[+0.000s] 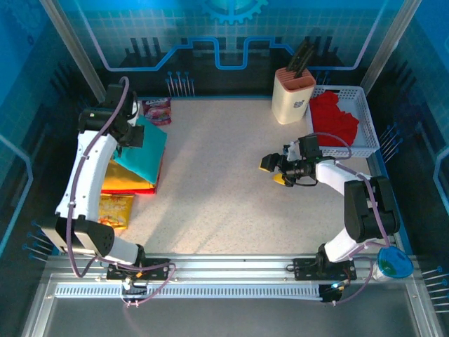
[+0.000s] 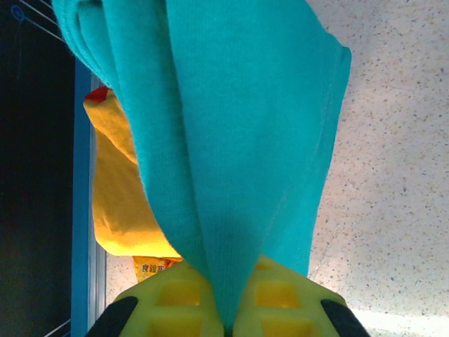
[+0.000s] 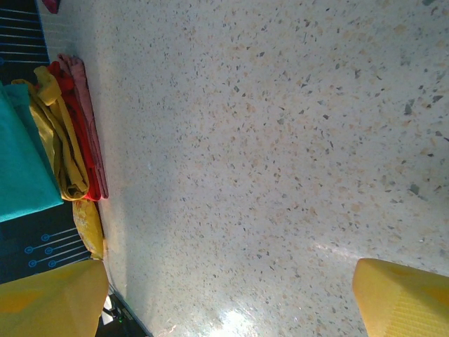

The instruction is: Fold and stack the t-shirts

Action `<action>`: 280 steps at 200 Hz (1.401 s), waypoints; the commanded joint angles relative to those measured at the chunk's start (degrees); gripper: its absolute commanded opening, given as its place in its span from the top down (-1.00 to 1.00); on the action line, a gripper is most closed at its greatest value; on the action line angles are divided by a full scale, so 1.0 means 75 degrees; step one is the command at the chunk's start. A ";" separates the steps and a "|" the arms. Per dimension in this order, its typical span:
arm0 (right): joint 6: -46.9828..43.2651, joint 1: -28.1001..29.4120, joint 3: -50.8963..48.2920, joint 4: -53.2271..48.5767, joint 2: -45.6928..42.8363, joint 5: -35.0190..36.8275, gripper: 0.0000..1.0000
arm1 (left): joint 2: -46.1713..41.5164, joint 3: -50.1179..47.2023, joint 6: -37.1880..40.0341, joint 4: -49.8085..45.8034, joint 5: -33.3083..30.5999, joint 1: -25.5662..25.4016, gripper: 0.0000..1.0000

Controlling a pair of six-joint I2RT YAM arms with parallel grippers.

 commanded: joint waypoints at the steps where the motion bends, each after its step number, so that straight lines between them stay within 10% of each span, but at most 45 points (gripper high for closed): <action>1: -0.0112 -0.0109 0.0131 -0.0220 0.0065 -0.0161 -0.82 | 0.0038 -0.0163 0.0116 0.0373 -0.0061 0.0115 1.00; 237: -0.0099 -0.0067 -0.0089 -0.0079 -0.0070 -0.0303 -0.81 | 0.1287 -0.1290 -0.0332 0.1776 -0.0661 0.1864 1.00; 280: -0.0157 -0.0080 -0.0254 -0.0034 -0.0095 -0.0372 -0.81 | 0.1647 -0.1226 -0.0650 0.1748 -0.1203 0.1875 -0.76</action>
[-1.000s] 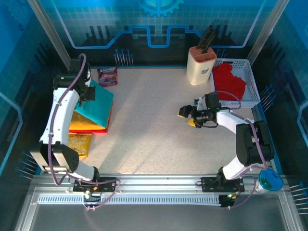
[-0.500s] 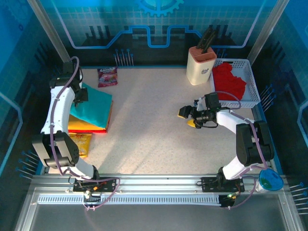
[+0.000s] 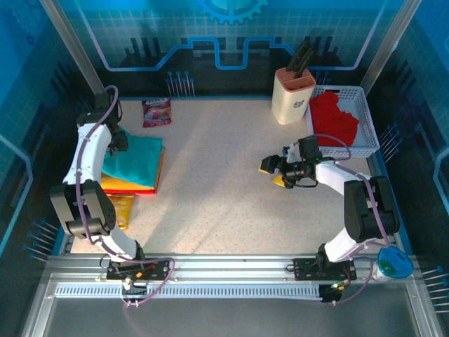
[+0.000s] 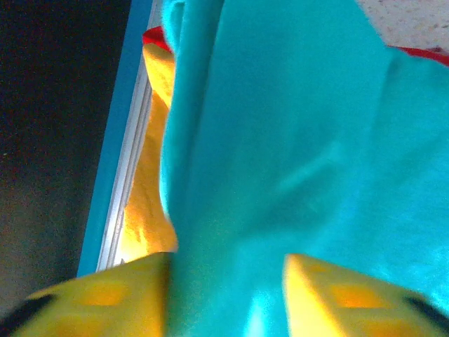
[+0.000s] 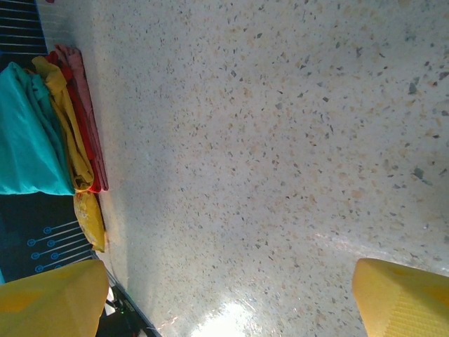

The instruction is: Fold and stack the t-shirts

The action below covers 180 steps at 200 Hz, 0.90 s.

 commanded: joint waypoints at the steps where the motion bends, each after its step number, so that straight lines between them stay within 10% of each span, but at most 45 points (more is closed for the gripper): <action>1: -0.0105 -0.0082 -0.0130 0.0009 -0.0107 -0.0226 -0.81 | 0.0288 0.0025 -0.0371 -0.0021 -0.0583 0.0077 -0.78; 89: -0.0789 -0.0089 0.0718 -0.1115 -0.0414 0.0871 -0.86 | -0.1282 -0.0032 -0.0781 0.0449 0.0939 -0.0719 -0.98; 147: -0.1759 -0.0006 0.1219 -0.1955 -0.1880 0.4455 -0.99 | -0.3187 -0.3814 -0.2001 0.5192 0.3900 -0.1170 -0.99; 180: -0.2484 0.0027 0.0529 -0.1077 -0.2533 0.6067 -1.00 | -0.3258 -0.5974 -0.1823 0.7935 0.4004 -0.1429 -0.98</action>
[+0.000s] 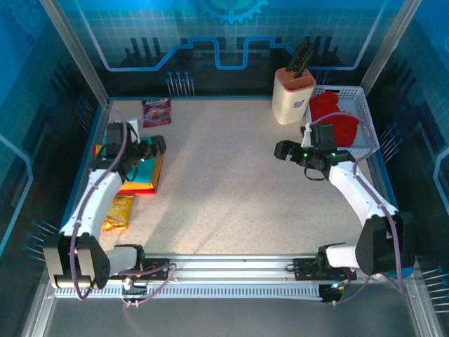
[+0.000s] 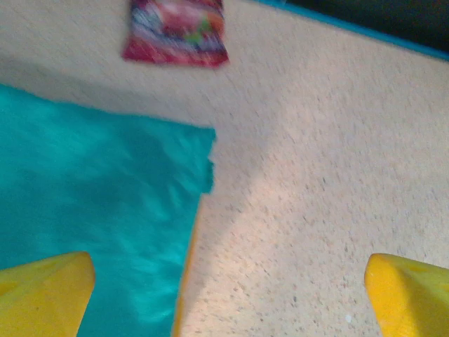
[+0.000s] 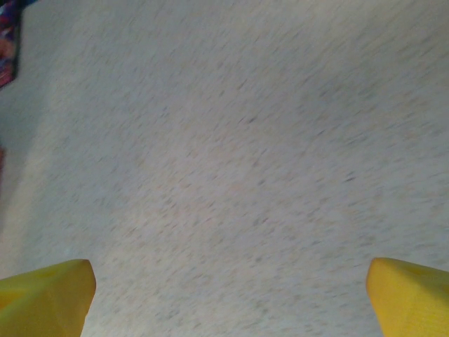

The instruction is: Fold and stack the t-shirts

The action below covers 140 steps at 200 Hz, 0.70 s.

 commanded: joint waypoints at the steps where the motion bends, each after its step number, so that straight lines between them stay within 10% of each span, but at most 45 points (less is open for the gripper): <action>1: -0.0826 0.0017 -0.0572 0.0466 -0.0420 0.1832 -1.00 | -0.0017 -0.1320 -0.0069 0.2760 0.0634 -0.0187 -0.98; 47: -0.2364 0.0067 -0.3831 0.5216 -0.1648 0.1773 -0.99 | 0.0193 -0.3248 0.0676 0.5092 -0.0347 -0.0166 -0.98; 140: -0.3761 -0.0177 -0.5664 0.8626 -0.1253 0.2542 -0.99 | 0.1326 -0.4129 0.1338 0.8506 -0.0308 -0.0237 -0.99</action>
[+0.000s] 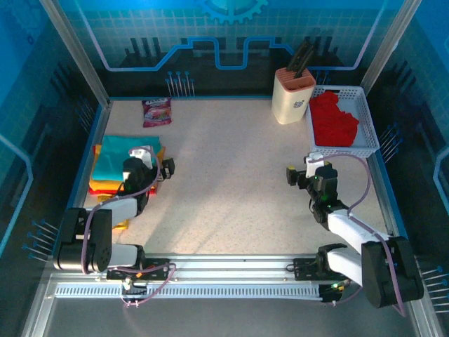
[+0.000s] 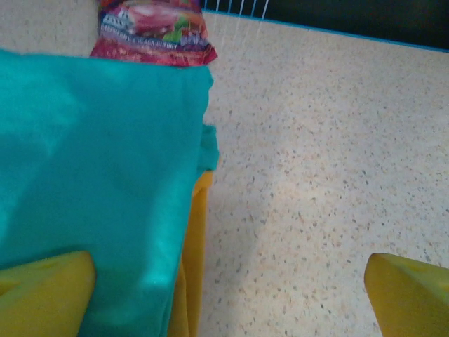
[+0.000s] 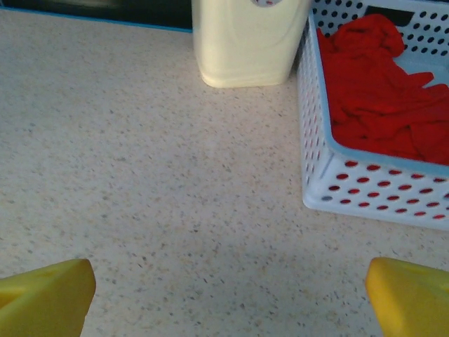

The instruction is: Fold and stack the t-shirts

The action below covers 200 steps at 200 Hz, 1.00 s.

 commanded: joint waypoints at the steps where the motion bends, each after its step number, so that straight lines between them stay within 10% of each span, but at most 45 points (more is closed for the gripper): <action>1: -0.0390 -0.0186 -0.0326 0.1729 0.0337 0.0251 -0.99 | 0.0316 -0.0127 0.0486 0.1381 -0.0021 -0.0056 -0.99; 34: -0.0365 -0.0445 0.0033 0.2393 0.1263 -0.0151 -0.99 | 0.1600 -0.0392 0.0695 0.3158 0.0032 -0.0148 -0.99; 69: 0.0012 -0.0609 0.0344 0.2450 0.1782 -0.0568 -0.99 | 0.1524 0.0045 0.0427 0.2177 -0.0814 -0.0162 -0.99; 95: 0.0071 -0.0702 -0.0034 0.5294 0.3612 -0.0840 -0.99 | 0.1536 0.0034 0.0423 0.2229 -0.0827 -0.0162 -0.99; 114: 0.0229 -0.0705 0.0585 0.3275 0.3157 -0.0597 -0.99 | 0.1536 0.0024 0.0430 0.2225 -0.0820 -0.0162 -0.99; 200: 0.0083 -0.0541 0.0798 0.3118 0.3298 -0.0340 -0.99 | 0.1537 0.0090 0.0517 0.2128 -0.0561 -0.0173 -0.99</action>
